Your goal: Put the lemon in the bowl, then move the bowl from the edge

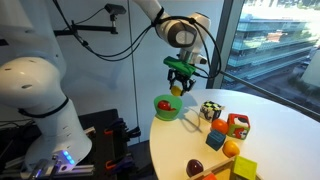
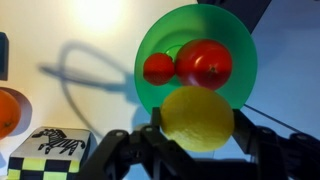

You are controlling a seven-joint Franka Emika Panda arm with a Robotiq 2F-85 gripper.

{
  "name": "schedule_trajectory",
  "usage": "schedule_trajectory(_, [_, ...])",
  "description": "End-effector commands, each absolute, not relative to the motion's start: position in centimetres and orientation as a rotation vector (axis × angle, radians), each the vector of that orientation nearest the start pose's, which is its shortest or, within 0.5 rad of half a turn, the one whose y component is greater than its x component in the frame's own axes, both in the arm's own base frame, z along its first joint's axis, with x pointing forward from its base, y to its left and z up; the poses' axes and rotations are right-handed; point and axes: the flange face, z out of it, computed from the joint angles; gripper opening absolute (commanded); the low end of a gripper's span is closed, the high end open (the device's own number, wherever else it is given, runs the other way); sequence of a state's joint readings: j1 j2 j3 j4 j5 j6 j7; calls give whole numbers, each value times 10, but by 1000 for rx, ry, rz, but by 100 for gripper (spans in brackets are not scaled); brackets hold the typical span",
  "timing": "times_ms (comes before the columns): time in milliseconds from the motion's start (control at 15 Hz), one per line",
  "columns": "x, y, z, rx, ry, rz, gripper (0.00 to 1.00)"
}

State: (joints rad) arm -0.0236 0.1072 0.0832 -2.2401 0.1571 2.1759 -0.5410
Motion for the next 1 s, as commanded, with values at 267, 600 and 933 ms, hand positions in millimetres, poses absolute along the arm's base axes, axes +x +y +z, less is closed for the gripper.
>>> schedule_trajectory(267, [494, 49, 297, -2874, -817, 166, 45])
schedule_trajectory(600, [491, 44, 284, -2916, -816, 103, 45])
schedule_trajectory(933, [486, 38, 271, -2948, -823, 68, 45])
